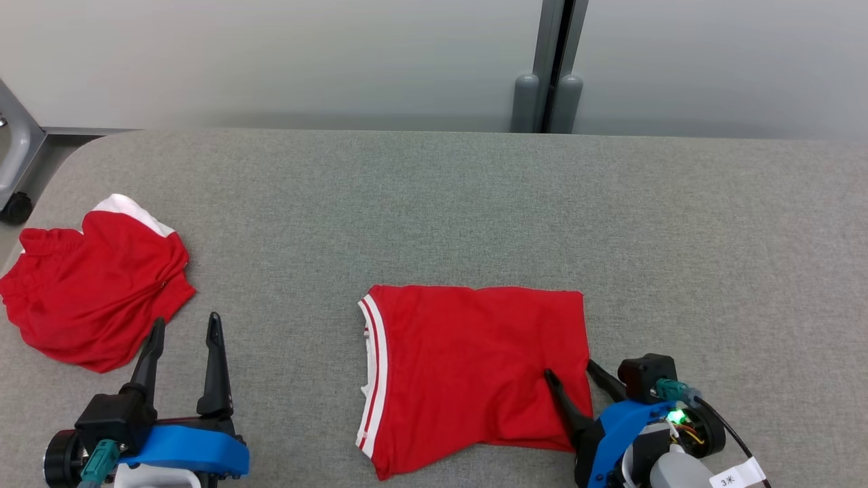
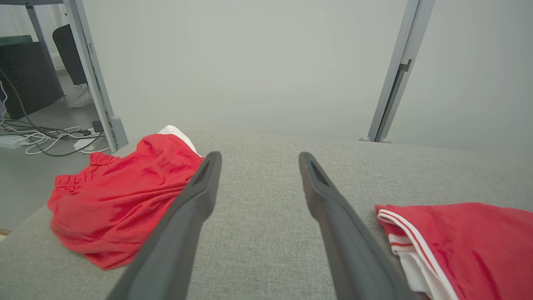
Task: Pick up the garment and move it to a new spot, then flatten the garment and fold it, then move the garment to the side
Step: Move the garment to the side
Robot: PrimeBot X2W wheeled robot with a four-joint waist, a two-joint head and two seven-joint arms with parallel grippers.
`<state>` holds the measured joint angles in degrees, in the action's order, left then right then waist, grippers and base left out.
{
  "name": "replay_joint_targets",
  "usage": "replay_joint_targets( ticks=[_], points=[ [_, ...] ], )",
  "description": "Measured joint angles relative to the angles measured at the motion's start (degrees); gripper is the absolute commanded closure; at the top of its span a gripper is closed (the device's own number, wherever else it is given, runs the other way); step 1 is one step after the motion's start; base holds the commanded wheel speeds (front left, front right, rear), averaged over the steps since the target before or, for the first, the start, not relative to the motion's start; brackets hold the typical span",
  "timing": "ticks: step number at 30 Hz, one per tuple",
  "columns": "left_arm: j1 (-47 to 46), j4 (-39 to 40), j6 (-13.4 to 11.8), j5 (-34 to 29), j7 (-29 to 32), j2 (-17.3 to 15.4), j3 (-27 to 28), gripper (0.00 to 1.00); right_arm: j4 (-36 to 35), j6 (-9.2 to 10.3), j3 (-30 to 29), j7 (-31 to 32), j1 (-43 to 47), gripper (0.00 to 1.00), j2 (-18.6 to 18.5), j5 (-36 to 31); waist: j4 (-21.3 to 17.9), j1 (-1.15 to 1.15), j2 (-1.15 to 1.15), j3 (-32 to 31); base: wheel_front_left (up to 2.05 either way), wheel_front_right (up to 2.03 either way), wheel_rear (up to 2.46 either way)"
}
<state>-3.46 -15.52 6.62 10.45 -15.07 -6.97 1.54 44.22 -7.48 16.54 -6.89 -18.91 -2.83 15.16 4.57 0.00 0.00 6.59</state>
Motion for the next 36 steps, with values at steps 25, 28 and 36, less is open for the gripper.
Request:
replay_joint_targets(
  ticks=[25, 28, 36],
  points=[
    [-1.92, 2.55, 0.48, 0.63, 0.00, 0.92, 1.35, 0.00, 6.98, -0.05, -8.26, -5.84, -11.85, 1.00, -4.61, -6.92, -3.51, 0.00, 0.00, 5.58, 0.00, 0.00, 0.00],
    [-2.72, 3.44, 0.49, 0.78, -0.01, 0.89, 1.75, 0.00, 5.79, -0.05, -10.89, -5.89, -12.87, 1.00, -5.64, -7.68, -5.06, 0.00, 0.00, 7.28, 0.00, 0.00, 0.00],
    [-4.12, 5.80, 0.58, 1.08, 0.00, 0.23, 2.22, 0.00, 0.82, -0.03, -15.71, -6.01, -13.40, 1.00, -6.56, -9.89, -8.64, 0.01, 0.00, 10.98, 0.00, 0.00, 0.00]
  ],
)
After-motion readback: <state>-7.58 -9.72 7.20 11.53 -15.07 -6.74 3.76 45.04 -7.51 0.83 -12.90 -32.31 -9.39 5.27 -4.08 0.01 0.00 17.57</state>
